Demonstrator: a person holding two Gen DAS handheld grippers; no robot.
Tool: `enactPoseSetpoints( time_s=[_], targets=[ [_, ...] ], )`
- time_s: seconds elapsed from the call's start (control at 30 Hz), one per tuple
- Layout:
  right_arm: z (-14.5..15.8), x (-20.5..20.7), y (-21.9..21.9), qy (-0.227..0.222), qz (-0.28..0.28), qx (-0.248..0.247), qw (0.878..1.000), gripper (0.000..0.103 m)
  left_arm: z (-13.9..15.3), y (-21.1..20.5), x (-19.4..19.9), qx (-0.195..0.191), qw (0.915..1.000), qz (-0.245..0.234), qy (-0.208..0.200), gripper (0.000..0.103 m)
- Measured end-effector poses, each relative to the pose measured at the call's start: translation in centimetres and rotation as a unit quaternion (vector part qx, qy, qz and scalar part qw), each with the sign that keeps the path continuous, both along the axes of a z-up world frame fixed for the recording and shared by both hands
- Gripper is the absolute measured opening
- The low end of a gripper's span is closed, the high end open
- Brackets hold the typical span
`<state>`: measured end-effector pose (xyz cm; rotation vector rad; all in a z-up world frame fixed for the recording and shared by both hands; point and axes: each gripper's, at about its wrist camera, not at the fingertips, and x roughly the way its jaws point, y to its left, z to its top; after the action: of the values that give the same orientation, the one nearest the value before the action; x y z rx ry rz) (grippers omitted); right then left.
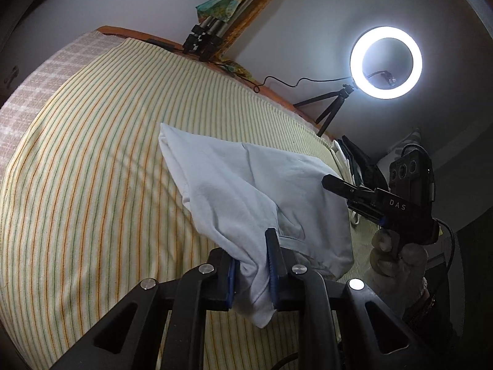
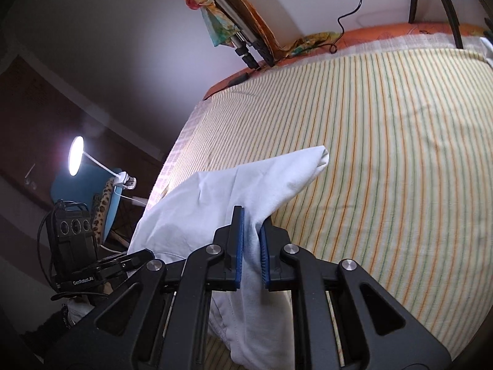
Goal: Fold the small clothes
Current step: 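Lift the folded shirt with both tools and carry it to the clothes stack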
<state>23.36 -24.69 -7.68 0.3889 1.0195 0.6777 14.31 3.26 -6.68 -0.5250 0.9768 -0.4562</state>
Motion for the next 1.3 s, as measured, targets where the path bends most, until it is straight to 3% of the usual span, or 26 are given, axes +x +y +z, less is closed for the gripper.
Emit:
enactPoseSetpoints(
  time_s=[0.3, 0.7, 1.3],
  targets=[
    [2.2, -0.5, -3.5, -0.026, -0.013, -0.021, 0.999, 0.010, 0.6, -4.4, 1.4, -0.010, 0.9992, -0.037, -0.009, 0.014],
    [5.4, 0.1, -12.9, -0.065, -0.064, -0.064, 0.994, 0.010, 2.3, -13.5, 5.3, -0.026, 0.9945, -0.095, -0.036, 0.014],
    [12.7, 2.2, -28.1, -0.154, -0.164, -0.097, 0.970, 0.010, 7.2, -29.5, 12.7, -0.024, 0.9788, -0.169, -0.113, 0.014]
  ],
)
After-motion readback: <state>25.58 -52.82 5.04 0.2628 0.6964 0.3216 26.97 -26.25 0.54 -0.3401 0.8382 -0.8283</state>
